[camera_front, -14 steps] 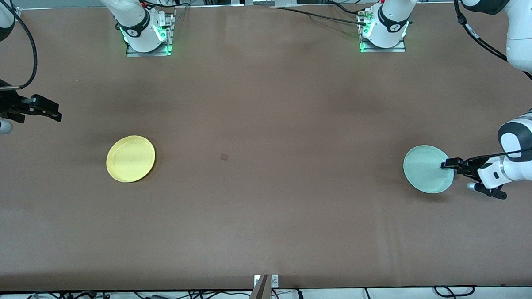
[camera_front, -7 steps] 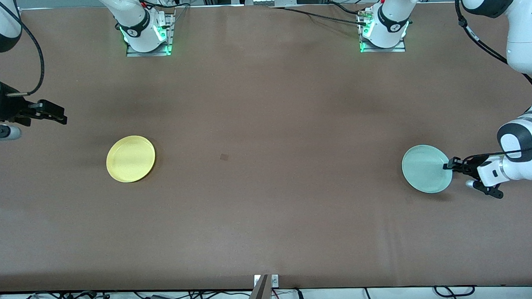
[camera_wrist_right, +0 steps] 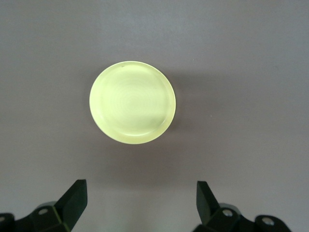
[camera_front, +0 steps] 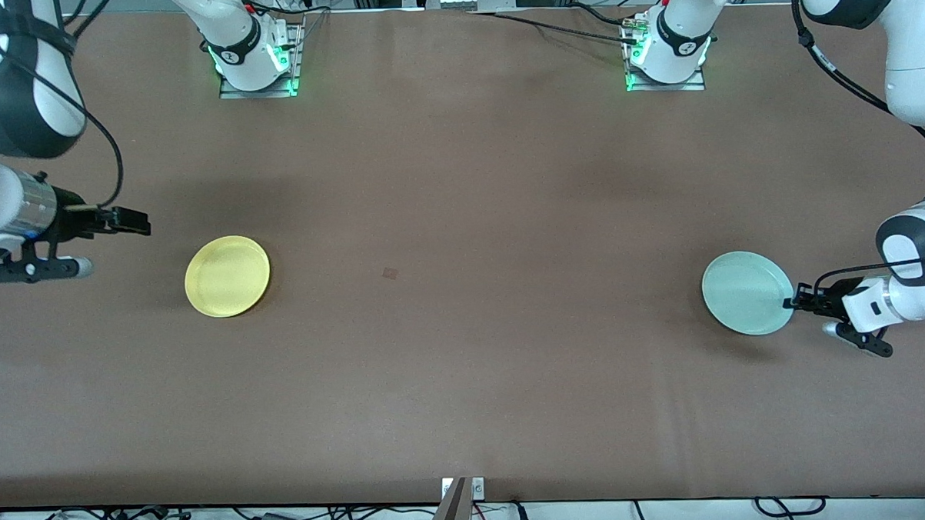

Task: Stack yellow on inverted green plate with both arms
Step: 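Grasp the green plate with the left gripper while the right gripper grasps yellow, then flip the green plate upside down with the left gripper, lower it mid-table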

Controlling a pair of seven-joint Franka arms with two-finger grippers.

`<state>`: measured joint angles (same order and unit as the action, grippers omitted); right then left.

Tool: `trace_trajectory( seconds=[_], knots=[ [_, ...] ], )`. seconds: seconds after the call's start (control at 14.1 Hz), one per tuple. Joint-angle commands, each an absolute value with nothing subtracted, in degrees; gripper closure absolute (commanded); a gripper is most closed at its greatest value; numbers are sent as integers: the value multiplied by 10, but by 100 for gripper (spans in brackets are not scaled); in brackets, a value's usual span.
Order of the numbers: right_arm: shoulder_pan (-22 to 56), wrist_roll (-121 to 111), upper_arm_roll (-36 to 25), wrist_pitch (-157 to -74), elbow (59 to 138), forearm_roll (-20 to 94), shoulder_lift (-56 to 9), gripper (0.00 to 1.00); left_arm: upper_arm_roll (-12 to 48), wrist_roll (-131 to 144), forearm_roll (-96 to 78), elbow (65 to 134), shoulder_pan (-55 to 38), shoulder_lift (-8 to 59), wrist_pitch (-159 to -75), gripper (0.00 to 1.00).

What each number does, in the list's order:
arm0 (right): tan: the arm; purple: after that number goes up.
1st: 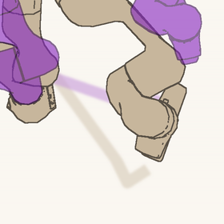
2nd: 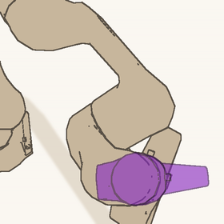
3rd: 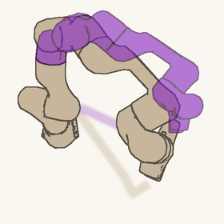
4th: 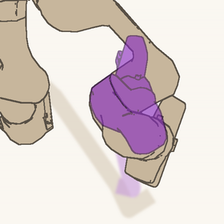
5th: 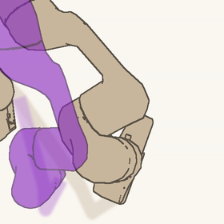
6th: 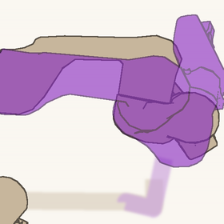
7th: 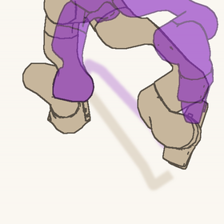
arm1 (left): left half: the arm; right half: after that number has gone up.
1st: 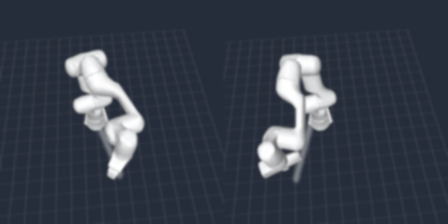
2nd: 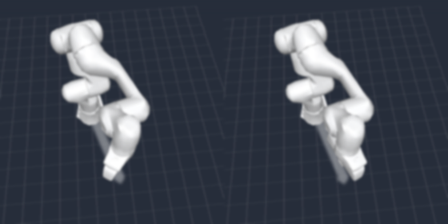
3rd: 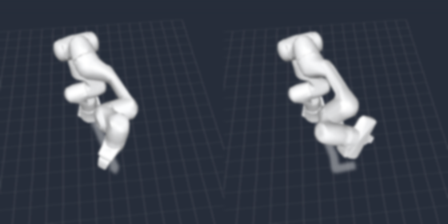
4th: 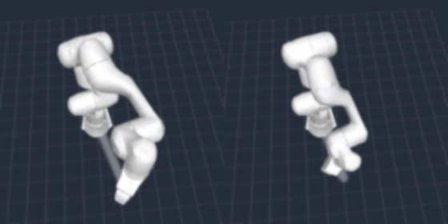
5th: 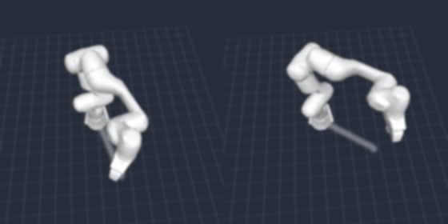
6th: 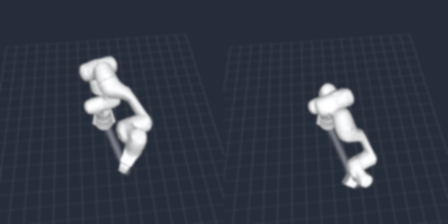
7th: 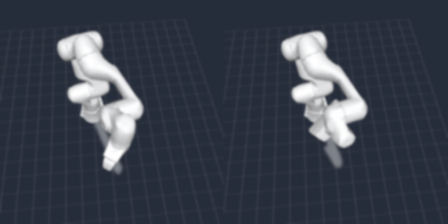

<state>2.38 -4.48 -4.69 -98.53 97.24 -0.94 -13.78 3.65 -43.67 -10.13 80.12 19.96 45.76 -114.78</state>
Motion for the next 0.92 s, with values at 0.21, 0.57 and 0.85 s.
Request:
trace_trajectory(
  seconds=[0.21, 0.57, 0.85],
  knots=[
    [-10, -44, -48, -1025, 968, -3, -254, 0, 35, -331, -3, 799, 124, 350, -1078, 99],
    [-22, -46, -48, -1078, 968, 18, -331, 0, 38, -100, 101, 796, 2, 311, -1014, 99],
    [-28, -49, -49, -1099, 966, 33, -367, 0, 37, 123, 213, 796, -126, 304, -951, 99]
  ],
)
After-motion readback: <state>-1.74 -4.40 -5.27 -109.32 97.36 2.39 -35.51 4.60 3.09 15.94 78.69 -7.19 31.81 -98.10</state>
